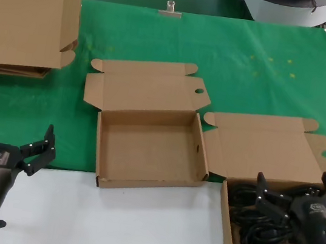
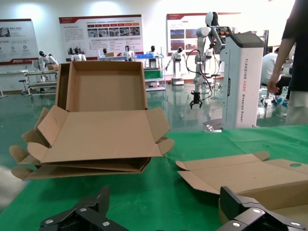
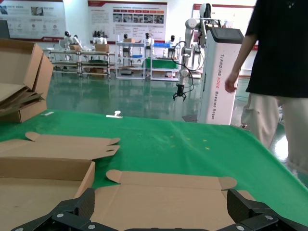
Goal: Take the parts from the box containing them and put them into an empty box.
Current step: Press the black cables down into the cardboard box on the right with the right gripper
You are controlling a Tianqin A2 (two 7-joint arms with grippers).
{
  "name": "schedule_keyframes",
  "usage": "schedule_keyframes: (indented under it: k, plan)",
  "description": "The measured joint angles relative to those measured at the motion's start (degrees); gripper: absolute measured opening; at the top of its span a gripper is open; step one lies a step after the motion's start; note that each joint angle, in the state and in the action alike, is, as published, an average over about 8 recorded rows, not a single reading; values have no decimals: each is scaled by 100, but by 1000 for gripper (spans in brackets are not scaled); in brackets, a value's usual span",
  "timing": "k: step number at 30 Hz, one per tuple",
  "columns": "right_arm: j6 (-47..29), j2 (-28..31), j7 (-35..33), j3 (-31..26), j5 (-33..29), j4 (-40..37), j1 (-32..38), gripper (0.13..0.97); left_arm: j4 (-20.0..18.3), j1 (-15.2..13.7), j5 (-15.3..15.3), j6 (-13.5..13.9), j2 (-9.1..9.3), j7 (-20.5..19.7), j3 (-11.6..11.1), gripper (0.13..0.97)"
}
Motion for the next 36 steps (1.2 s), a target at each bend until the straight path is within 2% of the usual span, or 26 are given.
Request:
schedule_keyframes:
  k: [5,11,16,22,26,31,36]
  plan:
    - [32,22,-8,-31,-15,91,-41,966,0,0,0,0,0,0,0,831]
    - [120,128,14,-117,11,223,-103,966,0,0,0,0,0,0,0,708]
    - [268,460,87,-337,175,392,-146,966,0,0,0,0,0,0,0,613]
    - [402,1266,225,-753,537,668,-152,966,0,0,0,0,0,-1,0,455]
    - [302,1930,374,-964,710,850,-144,966,0,0,0,0,0,-1,0,395]
    - [-82,2780,691,-1099,810,1021,-72,966,0,0,0,0,0,-1,0,296]
    - [-698,3520,1033,-1143,775,1071,194,966,0,0,1,0,0,-1,0,248]
